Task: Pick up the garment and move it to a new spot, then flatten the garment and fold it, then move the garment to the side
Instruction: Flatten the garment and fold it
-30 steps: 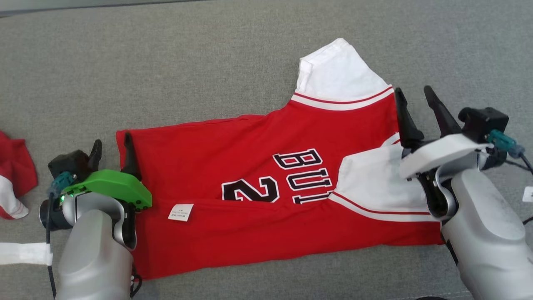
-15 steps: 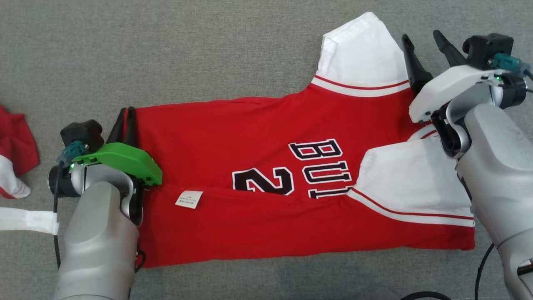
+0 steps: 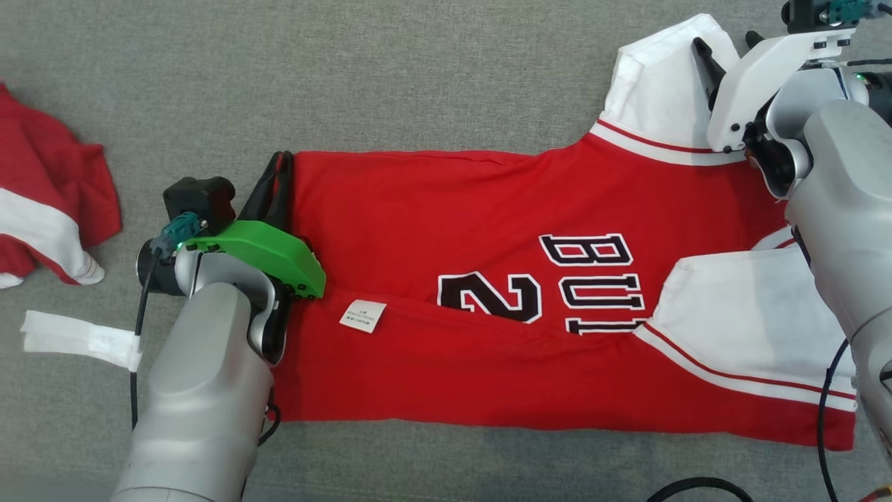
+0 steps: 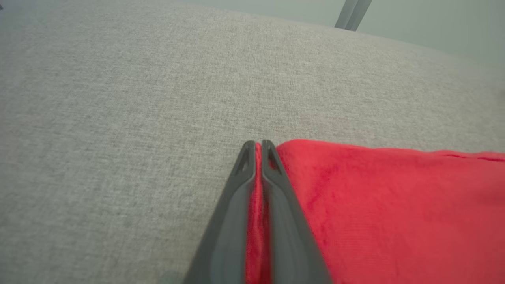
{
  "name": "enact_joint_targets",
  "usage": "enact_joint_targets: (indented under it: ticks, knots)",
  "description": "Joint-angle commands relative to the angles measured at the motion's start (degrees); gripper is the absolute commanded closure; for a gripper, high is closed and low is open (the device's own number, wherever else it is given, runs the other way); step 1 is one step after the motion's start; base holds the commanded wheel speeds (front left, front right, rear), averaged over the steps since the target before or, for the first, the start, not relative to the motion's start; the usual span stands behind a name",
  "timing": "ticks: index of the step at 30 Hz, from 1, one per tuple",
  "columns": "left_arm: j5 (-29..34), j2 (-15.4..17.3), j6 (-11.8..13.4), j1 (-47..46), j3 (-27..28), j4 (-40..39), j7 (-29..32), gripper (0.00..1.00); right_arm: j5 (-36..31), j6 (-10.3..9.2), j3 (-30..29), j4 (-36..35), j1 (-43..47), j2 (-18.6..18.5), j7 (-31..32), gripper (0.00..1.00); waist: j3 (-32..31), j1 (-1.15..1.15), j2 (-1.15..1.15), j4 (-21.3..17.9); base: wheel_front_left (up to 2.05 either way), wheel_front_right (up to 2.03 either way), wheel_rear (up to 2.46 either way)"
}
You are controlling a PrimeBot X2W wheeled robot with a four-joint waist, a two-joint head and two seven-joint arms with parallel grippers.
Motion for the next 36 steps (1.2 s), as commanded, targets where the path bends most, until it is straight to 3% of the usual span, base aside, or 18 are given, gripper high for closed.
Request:
enact_joint_targets:
  ticks: [1, 4, 5, 7, 8, 19, 26, 36]
  knots:
    - [-1.1, 0.1, -0.1, -1.0, -0.9, -0.4, 0.1, 1.0, 0.0, -0.06, 0.5, 0.9, -1.0, -0.2, 0.4, 0.0, 0.8, -0.01, 0.0, 1.1, 0.0, 0.0, 0.0]
    - [-1.9, 0.1, -0.1, -1.2, -2.2, -1.0, 0.1, 1.0, -0.7, -0.06, 1.5, 2.0, -2.0, -0.6, 1.0, 0.05, 1.0, -0.01, 0.0, 1.6, 0.0, 0.0, 0.0]
    - [-2.3, 0.1, -0.1, -1.3, -2.8, -1.1, 0.1, 1.0, -0.5, -0.06, 1.7, 2.5, -2.2, -0.7, 1.0, 0.25, 1.1, -0.01, 0.0, 1.7, 0.0, 0.0, 0.0]
    - [-3.1, 0.1, 0.1, -1.1, -3.8, -1.4, 0.1, 1.0, -0.9, -0.06, 2.5, 3.7, -2.6, -0.8, 1.5, 0.86, 1.2, -0.01, 0.0, 2.0, 0.0, 0.0, 0.0]
    - [-3.5, 0.1, 0.3, -1.1, -4.2, -1.5, 0.1, 1.0, -0.8, -0.06, 2.6, 4.2, -2.9, -0.8, 1.5, 1.0, 1.2, -0.01, 0.0, 2.0, 0.0, 0.0, 0.0]
    - [-3.3, 0.1, 1.5, 0.7, -2.8, -1.1, 0.1, 1.0, 1.1, -0.07, 4.0, 3.2, -1.1, 0.2, -9.3, 1.0, -2.1, -0.01, 0.0, -0.4, 0.0, 0.0, 0.0]
    - [-1.1, 1.0, 0.9, 2.9, 0.2, -0.8, 0.1, 1.0, 6.7, -0.07, 8.5, -2.7, 4.6, 0.1, -13.6, 1.0, -7.8, -0.01, 0.0, -3.9, 0.0, 0.0, 0.0]
    - [0.7, 2.3, 0.1, 7.4, 2.9, -1.9, 0.0, 1.0, 16.9, -0.07, 13.4, -13.2, 14.4, -3.5, -17.4, 1.0, -15.0, -0.01, 0.0, -7.0, 0.0, 0.0, 0.0]
